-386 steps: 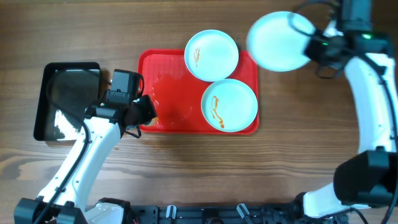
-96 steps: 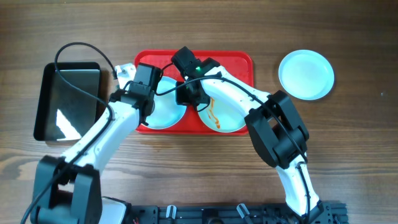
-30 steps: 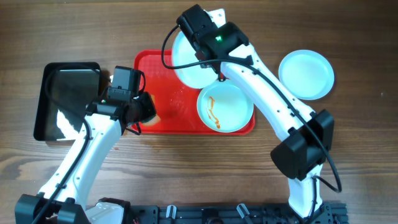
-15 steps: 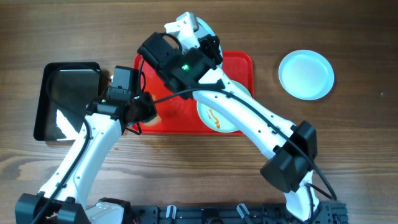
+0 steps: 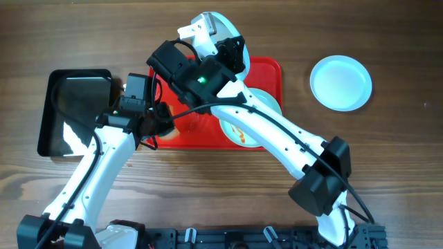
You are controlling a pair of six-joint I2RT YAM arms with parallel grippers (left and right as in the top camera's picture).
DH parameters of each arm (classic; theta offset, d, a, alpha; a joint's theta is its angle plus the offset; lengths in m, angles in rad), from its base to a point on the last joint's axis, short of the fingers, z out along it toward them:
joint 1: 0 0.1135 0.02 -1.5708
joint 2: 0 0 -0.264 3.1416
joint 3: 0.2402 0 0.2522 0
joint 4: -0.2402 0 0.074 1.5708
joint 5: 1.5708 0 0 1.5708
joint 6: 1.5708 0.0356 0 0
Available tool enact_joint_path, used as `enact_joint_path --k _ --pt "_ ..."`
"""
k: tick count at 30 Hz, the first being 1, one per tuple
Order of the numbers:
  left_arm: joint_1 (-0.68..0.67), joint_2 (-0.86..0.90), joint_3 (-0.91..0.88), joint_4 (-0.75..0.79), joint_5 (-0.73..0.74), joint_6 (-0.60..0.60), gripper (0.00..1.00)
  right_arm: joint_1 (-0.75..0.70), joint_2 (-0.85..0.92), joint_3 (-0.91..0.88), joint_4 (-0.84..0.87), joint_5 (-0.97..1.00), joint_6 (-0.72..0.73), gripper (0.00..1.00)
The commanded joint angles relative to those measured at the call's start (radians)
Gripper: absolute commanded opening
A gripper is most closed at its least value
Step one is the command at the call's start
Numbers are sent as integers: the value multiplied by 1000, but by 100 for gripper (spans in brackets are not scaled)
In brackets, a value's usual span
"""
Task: Clean dirty plates on tray and stack at the side
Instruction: 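Lift the cleaned plate off the tray with the right gripper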
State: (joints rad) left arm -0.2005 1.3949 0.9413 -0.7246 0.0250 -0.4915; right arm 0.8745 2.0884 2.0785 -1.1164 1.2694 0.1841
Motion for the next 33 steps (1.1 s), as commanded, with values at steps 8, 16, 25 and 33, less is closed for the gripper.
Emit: enact_joint_path --k 8,16,25,33 --pt "-2 8 -8 11 9 13 4 3 -9 9 8 12 1 4" --pt "-2 8 -8 13 9 13 4 -24 -9 9 -34 -221 100 4" --pt "-2 8 -8 18 9 12 4 -88 -50 10 -61 -332 209 4" --pt "-2 8 -8 11 12 13 4 -301 -104 16 -177 -694 421 4"
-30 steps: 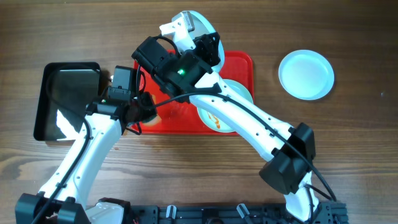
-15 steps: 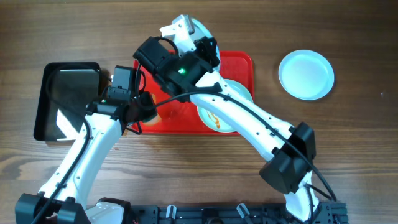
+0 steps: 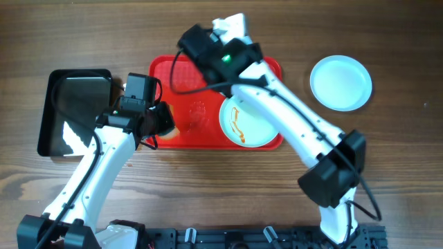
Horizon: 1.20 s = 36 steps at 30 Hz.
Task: Clean dirty plates on tray and stack at the side
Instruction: 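Lift the cleaned plate off the tray with the right gripper, then place the plate onto the plate at the right side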
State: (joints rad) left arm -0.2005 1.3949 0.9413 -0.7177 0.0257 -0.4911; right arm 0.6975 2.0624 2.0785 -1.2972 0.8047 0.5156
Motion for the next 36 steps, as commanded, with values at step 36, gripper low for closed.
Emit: enact_joint_path --k 36 --pt "-2 8 -8 45 53 12 4 -1094 -138 -516 265 -919 -172 19"
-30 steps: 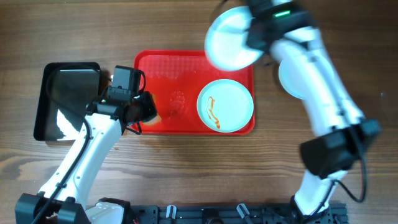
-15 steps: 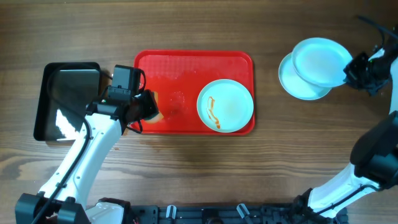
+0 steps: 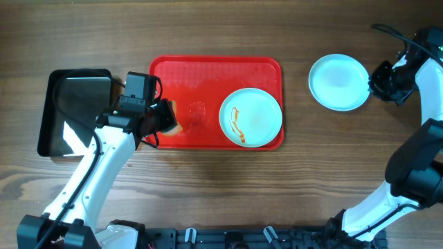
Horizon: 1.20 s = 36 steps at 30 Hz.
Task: Clean dirty plates on tray and stack at the side
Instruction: 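Place the plate onto the plate at the right side, then return the right gripper and grasp the last plate's rim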
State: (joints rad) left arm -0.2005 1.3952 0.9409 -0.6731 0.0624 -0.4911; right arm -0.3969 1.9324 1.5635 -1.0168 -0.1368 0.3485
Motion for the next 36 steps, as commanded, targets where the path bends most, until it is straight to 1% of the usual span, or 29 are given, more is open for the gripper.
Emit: enact_joint_path --k 1,3,4,5,6,7,8,10,12,14,16,18,20,22,23,24,25,26,28,31,32,33,34,36 --pt "-2 8 -8 0 16 12 4 1 -8 -1 -21 -14 -6 19" --pt "-2 8 -8 3 16 12 4 8 -8 -1 -35 -206 -10 18" --pt "-2 8 -8 5 16 12 4 25 -8 -1 -37 -376 -47 18" --pt "-2 8 -8 4 18 12 4 46 -8 -1 -37 -468 -84 18" --pt "-2 8 -8 4 25 11 4 87 -8 -1 -45 -531 -114 21" --pt "-2 8 -8 4 32 12 4 137 -8 -1 -65 -513 -114 25" --pt "-2 8 -8 4 34 12 4 200 -8 -1 -87 -460 -113 39" --pt "-2 8 -8 4 35 11 4 326 -8 -2 -116 -341 -109 100" --pt "-4 8 -8 3 49 11 4 458 -8 -2 -122 -227 -92 100" --pt "-10 8 -8 3 57 12 4 577 -8 -2 -119 -66 -6 100" --pt "-19 8 -8 3 57 12 4 674 -8 -2 -100 113 36 100" --pt "-28 8 -8 3 57 12 4 737 -8 -2 -80 246 52 100" --pt "-37 8 -8 3 57 12 4 774 -8 -2 -70 287 42 75" --pt "-45 8 -8 4 57 12 4 783 -8 -2 -101 286 25 71" --pt "-47 8 -8 3 57 11 4 783 -8 -2 -116 286 26 66" --pt "-47 8 -8 3 57 12 4 783 -8 -2 -129 286 25 59" --pt "-47 8 -8 3 57 12 4 783 -8 -2 -144 285 26 45" --pt "-47 8 -8 4 57 12 4 783 -8 -2 -153 275 25 36" --pt "-47 8 -8 4 57 12 4 783 -8 -11 -154 243 25 35" --pt "-47 8 -8 3 57 12 4 783 -8 -70 -95 241 25 39" --pt "-47 8 -8 3 57 12 4 779 -8 -104 -73 241 42 39" --pt "-47 8 -8 3 57 12 4 776 -8 -134 -55 240 55 45" --pt "-47 8 -8 3 57 12 4 772 -8 -164 -37 240 65 47" --pt "-47 8 -8 4 57 12 4 768 -8 -204 -6 240 71 45"
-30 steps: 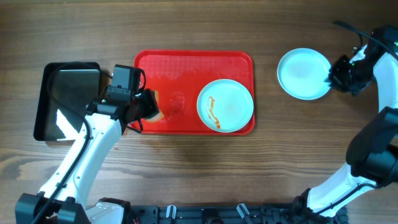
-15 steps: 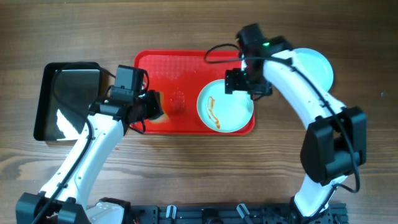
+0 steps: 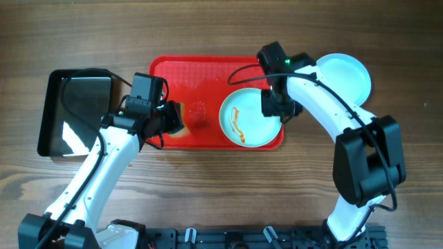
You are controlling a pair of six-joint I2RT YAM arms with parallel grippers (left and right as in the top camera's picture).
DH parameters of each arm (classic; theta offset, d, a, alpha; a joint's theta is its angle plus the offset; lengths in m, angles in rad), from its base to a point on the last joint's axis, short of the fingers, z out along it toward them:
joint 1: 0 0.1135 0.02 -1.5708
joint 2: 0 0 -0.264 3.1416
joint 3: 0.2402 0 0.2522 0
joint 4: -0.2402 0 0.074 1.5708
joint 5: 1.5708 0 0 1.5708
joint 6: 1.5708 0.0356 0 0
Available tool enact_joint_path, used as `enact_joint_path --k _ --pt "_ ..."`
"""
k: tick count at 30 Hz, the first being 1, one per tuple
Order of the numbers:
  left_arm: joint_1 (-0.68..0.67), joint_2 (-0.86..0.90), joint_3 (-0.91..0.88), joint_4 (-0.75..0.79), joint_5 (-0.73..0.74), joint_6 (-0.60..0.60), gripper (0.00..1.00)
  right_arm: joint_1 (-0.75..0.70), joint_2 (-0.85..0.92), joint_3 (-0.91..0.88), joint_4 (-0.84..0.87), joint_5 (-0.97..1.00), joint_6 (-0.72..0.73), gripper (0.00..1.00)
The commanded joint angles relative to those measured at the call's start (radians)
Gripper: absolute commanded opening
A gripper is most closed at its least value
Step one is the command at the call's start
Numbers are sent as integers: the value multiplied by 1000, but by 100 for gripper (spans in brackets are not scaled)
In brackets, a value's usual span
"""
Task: Clean dirty plates on tray and stack at the side
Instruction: 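Return the right gripper and grasp the last plate's rim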
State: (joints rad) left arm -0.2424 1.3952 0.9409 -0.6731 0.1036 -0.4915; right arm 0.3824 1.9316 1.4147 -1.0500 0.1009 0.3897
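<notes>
A white plate [image 3: 250, 119] with an orange sauce streak [image 3: 237, 124] lies on the right half of the red tray [image 3: 197, 79]. My right gripper [image 3: 278, 107] sits over that plate's upper right rim; its jaws are hidden under the wrist. A clean white plate stack [image 3: 348, 75] rests on the table right of the tray, partly behind the right arm. My left gripper [image 3: 173, 117] is at the tray's left edge, shut on a tan sponge [image 3: 176, 112].
A black bin [image 3: 76, 111] stands left of the tray, close to the left arm. A faint wet smear [image 3: 199, 111] marks the tray's middle. Bare wooden table [image 3: 208, 187] lies in front of the tray.
My right gripper was out beyond the clean plates at the far right; now it is back at the tray over the dirty plate's rim. The left gripper shifted slightly right.
First my right gripper held a white plate up over the tray's far edge. Then it was above the tray's far right. Later it was beside the plate stack at the right, empty. Now it is at the streaked plate. The left gripper stayed at the tray's left edge throughout.
</notes>
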Motion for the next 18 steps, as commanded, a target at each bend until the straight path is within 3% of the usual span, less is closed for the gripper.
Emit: enact_joint_path --k 1,18 --pt "-5 8 -8 4 16 12 4 -11 -7 -69 42 2 29 42" --pt "-5 8 -8 3 16 13 4 -11 -7 -155 153 -50 29 30"
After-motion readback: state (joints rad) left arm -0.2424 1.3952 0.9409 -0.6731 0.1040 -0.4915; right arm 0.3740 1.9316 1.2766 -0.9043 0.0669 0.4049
